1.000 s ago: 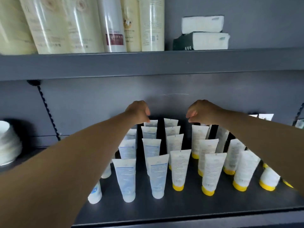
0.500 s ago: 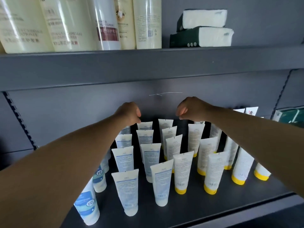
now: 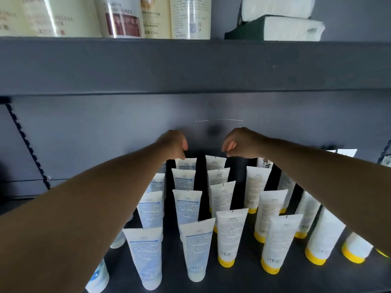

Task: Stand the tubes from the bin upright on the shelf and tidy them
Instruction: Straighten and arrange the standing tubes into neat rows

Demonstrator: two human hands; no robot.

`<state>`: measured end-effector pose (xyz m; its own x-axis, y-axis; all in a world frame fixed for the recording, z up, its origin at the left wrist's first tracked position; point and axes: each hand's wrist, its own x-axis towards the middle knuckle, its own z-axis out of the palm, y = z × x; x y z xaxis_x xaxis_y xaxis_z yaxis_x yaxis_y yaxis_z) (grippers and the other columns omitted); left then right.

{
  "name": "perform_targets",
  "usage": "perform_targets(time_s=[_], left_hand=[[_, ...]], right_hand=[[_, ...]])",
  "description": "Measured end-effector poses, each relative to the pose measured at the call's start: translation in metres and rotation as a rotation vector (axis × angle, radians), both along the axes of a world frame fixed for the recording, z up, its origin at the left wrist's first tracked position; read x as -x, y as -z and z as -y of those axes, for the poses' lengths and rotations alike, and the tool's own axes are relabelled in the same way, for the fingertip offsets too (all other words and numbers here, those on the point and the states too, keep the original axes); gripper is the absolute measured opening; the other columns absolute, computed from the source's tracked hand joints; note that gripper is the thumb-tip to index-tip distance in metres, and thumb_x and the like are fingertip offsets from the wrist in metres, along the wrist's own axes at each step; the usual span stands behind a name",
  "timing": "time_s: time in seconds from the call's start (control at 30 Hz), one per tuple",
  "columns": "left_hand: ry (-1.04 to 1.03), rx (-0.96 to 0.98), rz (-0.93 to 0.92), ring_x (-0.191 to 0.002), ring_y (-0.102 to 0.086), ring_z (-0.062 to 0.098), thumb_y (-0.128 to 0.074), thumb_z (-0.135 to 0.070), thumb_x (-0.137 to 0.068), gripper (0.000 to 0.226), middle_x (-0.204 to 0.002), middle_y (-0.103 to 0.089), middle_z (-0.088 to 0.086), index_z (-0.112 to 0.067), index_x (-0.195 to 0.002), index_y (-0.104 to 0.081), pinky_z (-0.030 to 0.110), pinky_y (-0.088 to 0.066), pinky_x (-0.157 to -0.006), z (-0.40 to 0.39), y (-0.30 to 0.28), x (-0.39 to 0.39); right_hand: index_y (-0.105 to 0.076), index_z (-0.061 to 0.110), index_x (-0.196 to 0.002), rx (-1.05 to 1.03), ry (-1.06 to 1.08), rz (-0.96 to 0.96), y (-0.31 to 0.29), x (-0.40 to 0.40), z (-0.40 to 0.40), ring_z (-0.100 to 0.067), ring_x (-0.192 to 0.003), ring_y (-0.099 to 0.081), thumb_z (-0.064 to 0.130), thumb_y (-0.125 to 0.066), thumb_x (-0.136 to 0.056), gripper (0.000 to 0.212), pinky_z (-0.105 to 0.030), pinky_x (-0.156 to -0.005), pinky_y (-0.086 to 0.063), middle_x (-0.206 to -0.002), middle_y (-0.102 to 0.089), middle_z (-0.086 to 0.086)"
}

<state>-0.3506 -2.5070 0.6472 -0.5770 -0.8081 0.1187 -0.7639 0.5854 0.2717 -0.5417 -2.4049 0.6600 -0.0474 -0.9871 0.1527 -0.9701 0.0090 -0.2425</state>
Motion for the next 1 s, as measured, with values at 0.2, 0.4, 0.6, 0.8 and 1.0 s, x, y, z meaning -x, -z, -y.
perform_targets(time_s=[0.2, 0.4, 0.6, 0.8, 1.0], left_hand=[[-0.003, 0.022, 0.092, -0.104, -0.064, 0.024, -0.067, -0.007, -0.081, 0.029, -0.111, -0.069, 0.006, -0.012, -0.110, -0.069, 0.027, -0.049, -0.090, 0.002, 0.016, 0.007], [-0.027, 0.084, 0.089, -0.100, -0.066, 0.029, -0.063, -0.004, -0.080, 0.025, -0.106, -0.071, 0.010, -0.013, -0.102, -0.072, 0.034, -0.052, -0.089, 0.009, 0.031, 0.009], [-0.011, 0.065, 0.135, -0.107, -0.063, 0.027, -0.069, -0.011, -0.082, 0.027, -0.113, -0.069, 0.010, -0.012, -0.109, -0.069, 0.032, -0.048, -0.092, 0.013, 0.027, 0.014], [-0.038, 0.049, 0.140, -0.108, -0.062, 0.027, -0.069, -0.013, -0.083, 0.028, -0.114, -0.068, 0.009, -0.012, -0.111, -0.069, 0.032, -0.047, -0.091, 0.015, 0.027, 0.017], [-0.099, 0.052, 0.146, -0.106, -0.062, 0.029, -0.068, -0.012, -0.082, 0.026, -0.112, -0.068, 0.011, -0.010, -0.108, -0.069, 0.039, -0.050, -0.094, 0.020, 0.032, 0.020]], right_hand=[[-0.070, 0.010, -0.103, -0.049, -0.006, -0.008, 0.010, 0.001, 0.023, -0.021, -0.100, -0.063, 0.009, -0.068, -0.082, 0.021, -0.024, -0.087, -0.046, -0.105, -0.069, -0.008], [-0.066, 0.010, -0.113, -0.101, -0.004, -0.003, 0.025, -0.008, 0.046, -0.022, -0.102, -0.062, 0.006, -0.065, -0.083, 0.030, -0.019, -0.079, -0.041, -0.109, -0.068, -0.007], [-0.058, 0.014, -0.123, -0.117, -0.002, -0.026, 0.032, -0.009, 0.055, -0.022, -0.094, -0.059, 0.008, -0.068, -0.081, 0.043, -0.023, -0.076, -0.041, -0.108, -0.066, -0.008], [-0.066, 0.012, -0.103, -0.072, 0.003, -0.062, 0.033, -0.011, 0.057, -0.023, -0.091, -0.058, -0.008, -0.054, -0.083, 0.031, -0.022, -0.072, -0.039, -0.109, -0.064, -0.009], [-0.067, -0.003, -0.077, -0.121, 0.093, -0.135, 0.030, -0.013, 0.056, -0.030, -0.084, -0.062, 0.001, -0.052, -0.085, 0.018, -0.026, -0.065, -0.047, -0.087, -0.065, -0.019]])
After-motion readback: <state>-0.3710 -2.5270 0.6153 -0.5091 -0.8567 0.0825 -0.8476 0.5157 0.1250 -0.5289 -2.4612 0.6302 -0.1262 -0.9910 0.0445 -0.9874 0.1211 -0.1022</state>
